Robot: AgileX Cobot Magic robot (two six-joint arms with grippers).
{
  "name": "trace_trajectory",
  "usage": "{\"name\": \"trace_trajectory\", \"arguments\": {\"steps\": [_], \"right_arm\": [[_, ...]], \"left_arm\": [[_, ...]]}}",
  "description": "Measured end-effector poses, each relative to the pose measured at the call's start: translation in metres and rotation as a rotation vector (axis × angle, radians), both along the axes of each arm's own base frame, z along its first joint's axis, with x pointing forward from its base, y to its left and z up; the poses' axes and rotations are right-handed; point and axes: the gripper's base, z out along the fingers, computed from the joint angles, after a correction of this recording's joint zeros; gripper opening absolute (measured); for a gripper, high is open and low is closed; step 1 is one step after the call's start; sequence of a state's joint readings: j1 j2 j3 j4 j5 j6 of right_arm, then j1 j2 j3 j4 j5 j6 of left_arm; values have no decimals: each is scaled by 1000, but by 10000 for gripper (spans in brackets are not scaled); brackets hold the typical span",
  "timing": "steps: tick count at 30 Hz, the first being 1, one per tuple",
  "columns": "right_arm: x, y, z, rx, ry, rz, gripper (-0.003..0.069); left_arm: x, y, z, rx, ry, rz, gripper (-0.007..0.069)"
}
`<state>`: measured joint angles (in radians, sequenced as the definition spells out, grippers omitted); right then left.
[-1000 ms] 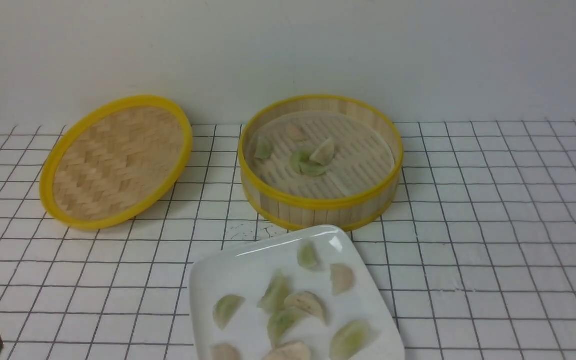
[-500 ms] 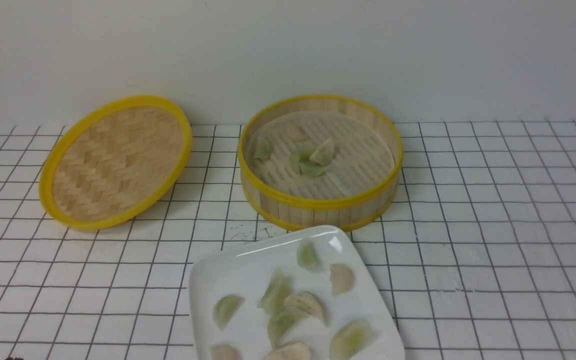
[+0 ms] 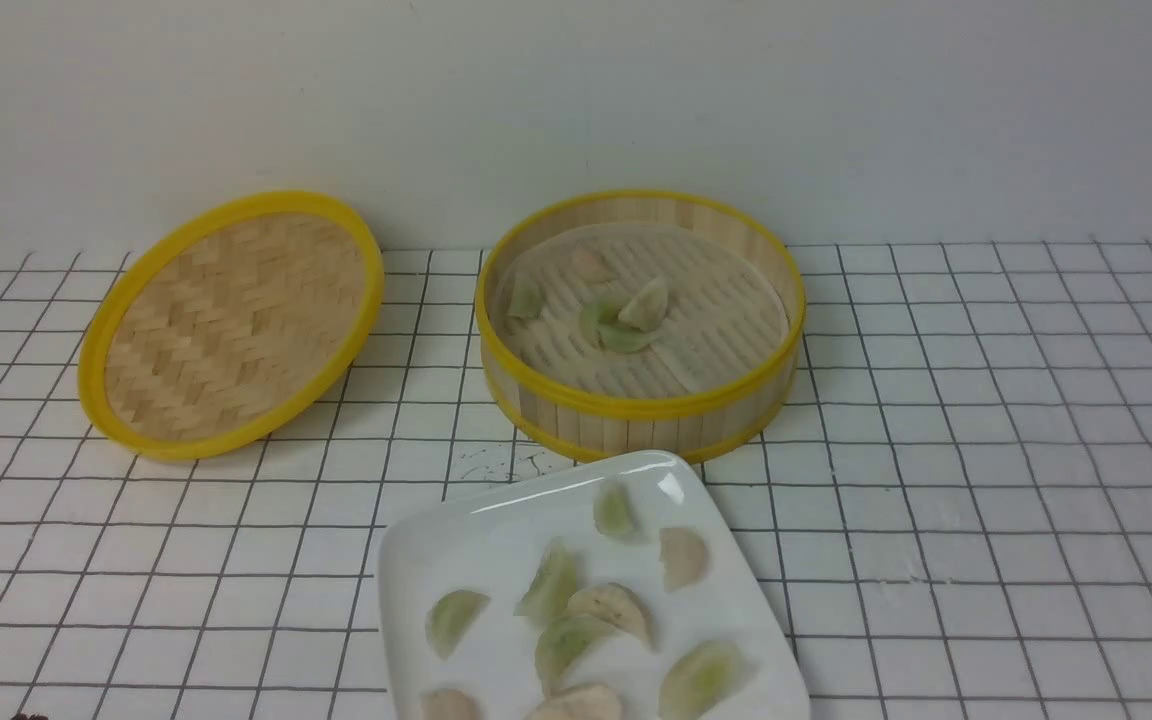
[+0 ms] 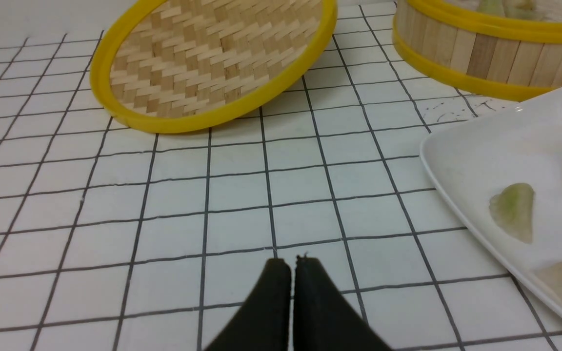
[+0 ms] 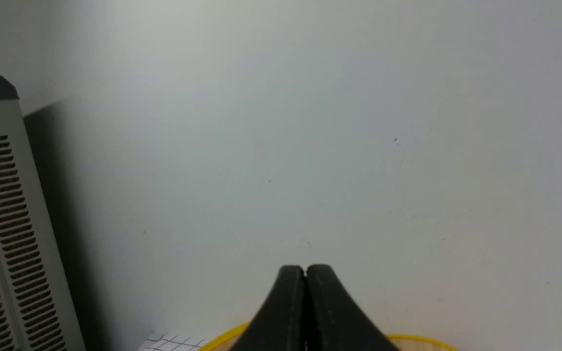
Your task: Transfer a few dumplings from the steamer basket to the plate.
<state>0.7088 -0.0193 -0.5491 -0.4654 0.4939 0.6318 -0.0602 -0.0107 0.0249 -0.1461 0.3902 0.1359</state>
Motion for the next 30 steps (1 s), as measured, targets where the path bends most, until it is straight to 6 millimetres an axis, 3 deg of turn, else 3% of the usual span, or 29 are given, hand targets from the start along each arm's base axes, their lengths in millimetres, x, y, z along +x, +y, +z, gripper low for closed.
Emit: {"name": "trace_trajectory", "arguments": {"steps": [10, 20, 24, 30], "right_arm": [[-2, 9, -5, -73, -15, 80, -13], [5, 29, -29, -142, -44, 173, -13], [15, 35, -49, -194, -11, 116, -13], [42, 34, -116, -293, 213, -263, -13]], "left_arm": [[0, 0, 0, -1, 0, 0, -6], [0, 0, 0, -2, 0, 0, -6], [0, 0, 0, -2, 0, 0, -6], [0, 0, 0, -2, 0, 0, -6]]}}
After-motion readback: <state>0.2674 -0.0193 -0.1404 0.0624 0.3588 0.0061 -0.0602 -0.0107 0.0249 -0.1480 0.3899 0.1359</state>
